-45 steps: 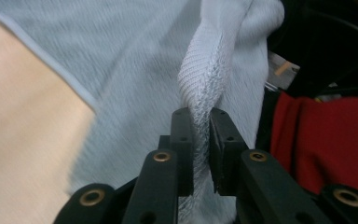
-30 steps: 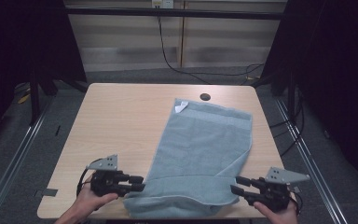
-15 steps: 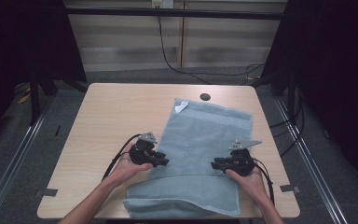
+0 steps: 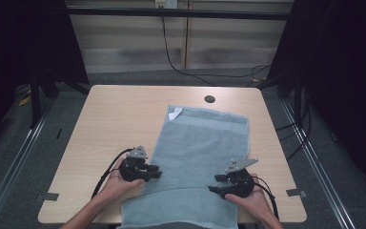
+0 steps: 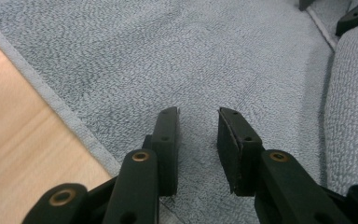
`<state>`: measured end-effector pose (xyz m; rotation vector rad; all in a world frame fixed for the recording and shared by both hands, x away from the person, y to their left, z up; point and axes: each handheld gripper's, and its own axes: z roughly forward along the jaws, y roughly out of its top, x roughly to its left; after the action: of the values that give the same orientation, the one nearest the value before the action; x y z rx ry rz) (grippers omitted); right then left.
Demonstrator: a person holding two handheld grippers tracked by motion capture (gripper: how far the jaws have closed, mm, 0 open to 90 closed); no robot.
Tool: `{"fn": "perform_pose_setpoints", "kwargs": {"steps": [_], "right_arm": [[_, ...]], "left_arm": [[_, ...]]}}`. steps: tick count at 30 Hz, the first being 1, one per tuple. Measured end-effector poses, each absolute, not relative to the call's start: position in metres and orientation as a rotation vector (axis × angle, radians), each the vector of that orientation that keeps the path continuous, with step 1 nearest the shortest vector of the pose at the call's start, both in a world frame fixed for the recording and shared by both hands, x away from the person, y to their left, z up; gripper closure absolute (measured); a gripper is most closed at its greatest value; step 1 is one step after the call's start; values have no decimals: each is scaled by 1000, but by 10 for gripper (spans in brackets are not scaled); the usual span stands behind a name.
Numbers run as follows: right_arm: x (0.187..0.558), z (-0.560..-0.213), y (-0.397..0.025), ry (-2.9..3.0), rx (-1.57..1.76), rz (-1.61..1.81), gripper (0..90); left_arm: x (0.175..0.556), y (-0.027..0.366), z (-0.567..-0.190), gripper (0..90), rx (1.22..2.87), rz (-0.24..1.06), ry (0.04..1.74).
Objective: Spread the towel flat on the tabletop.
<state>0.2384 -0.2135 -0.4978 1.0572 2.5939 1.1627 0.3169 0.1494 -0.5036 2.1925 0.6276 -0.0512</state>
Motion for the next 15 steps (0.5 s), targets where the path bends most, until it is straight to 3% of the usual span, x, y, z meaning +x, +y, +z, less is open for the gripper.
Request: {"fn": "perform_pose_setpoints", "kwargs": {"steps": [3, 5, 6, 7, 10, 15], "right_arm": [[234, -499, -211, 2576, 1027, 1141, 465], [228, -498, -210, 2559, 998, 1113, 603], [228, -498, -210, 2559, 998, 1113, 603], [224, -498, -211, 2569, 1002, 1135, 736], [218, -495, -216, 2565, 1016, 1158, 850], [206, -484, -237, 2489, 1075, 1243, 864]], "left_arm": [[314, 150, -503, 688, 2201, -41, 630], [310, 151, -503, 689, 2196, -23, 635], [310, 151, -503, 690, 2196, -23, 635], [308, 153, -503, 692, 2192, -21, 640], [308, 155, -504, 696, 2179, -32, 651], [304, 161, -503, 701, 2191, -22, 658]]}}
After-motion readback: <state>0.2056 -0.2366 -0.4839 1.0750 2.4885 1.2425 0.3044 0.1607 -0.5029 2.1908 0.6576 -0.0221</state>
